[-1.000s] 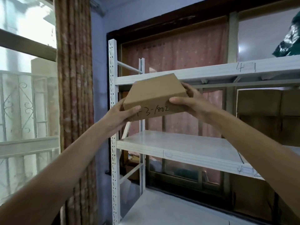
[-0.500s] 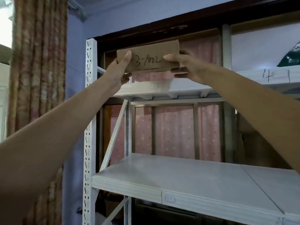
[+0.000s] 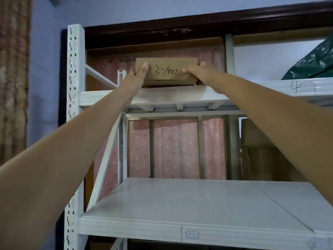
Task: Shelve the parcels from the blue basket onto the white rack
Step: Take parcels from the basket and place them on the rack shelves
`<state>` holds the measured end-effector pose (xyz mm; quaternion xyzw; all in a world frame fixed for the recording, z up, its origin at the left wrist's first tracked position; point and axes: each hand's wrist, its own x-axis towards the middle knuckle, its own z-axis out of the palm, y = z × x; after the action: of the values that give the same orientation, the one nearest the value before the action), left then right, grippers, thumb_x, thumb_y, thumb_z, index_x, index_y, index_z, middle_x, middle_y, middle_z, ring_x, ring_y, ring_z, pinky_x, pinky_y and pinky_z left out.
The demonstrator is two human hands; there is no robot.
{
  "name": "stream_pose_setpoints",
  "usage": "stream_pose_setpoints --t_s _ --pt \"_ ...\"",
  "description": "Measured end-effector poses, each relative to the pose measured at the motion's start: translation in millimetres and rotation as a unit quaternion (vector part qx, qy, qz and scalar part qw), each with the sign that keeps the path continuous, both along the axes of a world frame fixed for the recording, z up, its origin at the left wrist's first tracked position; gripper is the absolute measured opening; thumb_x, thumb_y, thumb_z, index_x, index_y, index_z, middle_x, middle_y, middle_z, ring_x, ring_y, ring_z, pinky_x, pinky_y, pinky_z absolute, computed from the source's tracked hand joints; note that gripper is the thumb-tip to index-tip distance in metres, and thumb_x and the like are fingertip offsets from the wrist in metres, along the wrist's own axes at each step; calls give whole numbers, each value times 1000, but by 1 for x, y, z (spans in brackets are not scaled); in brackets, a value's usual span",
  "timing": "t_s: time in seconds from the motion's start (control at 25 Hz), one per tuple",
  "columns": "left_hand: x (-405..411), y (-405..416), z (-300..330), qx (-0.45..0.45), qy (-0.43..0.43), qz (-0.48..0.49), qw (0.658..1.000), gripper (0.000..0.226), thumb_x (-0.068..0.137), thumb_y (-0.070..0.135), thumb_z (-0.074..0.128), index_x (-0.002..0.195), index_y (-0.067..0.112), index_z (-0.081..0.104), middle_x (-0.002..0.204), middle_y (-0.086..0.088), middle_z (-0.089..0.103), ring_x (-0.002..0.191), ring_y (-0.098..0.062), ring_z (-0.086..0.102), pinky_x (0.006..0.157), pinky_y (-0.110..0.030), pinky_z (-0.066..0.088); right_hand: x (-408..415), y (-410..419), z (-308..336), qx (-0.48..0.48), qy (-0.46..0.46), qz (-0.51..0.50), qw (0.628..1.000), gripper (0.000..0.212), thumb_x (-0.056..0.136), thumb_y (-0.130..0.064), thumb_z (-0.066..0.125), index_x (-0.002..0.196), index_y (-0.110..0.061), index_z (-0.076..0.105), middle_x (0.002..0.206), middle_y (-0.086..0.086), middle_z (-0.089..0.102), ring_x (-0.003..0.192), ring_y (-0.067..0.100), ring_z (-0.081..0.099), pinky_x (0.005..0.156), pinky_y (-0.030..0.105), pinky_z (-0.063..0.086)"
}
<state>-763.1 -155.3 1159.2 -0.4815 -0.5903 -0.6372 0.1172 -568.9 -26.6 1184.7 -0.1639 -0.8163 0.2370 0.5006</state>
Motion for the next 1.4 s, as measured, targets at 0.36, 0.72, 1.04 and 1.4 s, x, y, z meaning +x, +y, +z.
stream_pose_setpoints --t_s 0.36,0.72,1.04,1.4 --pt "-15 22 -1 -24 -6 15 1000 77 89 69 33 145 16 35 146 -8 43 134 -28 39 104 -36 30 -7 -4 -3 20 -50 -66 996 41 88 -50 57 114 -18 57 107 -1 62 103 18 56 89 31 44" --pt "-14 12 0 -73 19 60 995 63 97 54 35 141 9 38 142 -12 46 129 -29 42 88 -31 27 -9 -14 -11 36 -45 -82 995 44 96 -42 53 131 -15 50 98 -7 53 85 8 49 64 19 34" --pt "-5 -7 -47 116 13 90 989 45 91 38 51 129 16 46 126 -2 58 117 -20 53 96 -30 43 -9 -28 -64 121 95 -188 970 60 94 -43 52 144 -14 36 144 7 47 121 22 51 91 29 39" --pt "94 17 -157 89 113 14 990 31 91 22 50 118 8 51 115 -12 59 107 -29 55 93 -44 46 98 -12 -189 93 22 -234 967 59 93 -37 58 143 -15 37 142 10 49 123 24 52 101 40 44"
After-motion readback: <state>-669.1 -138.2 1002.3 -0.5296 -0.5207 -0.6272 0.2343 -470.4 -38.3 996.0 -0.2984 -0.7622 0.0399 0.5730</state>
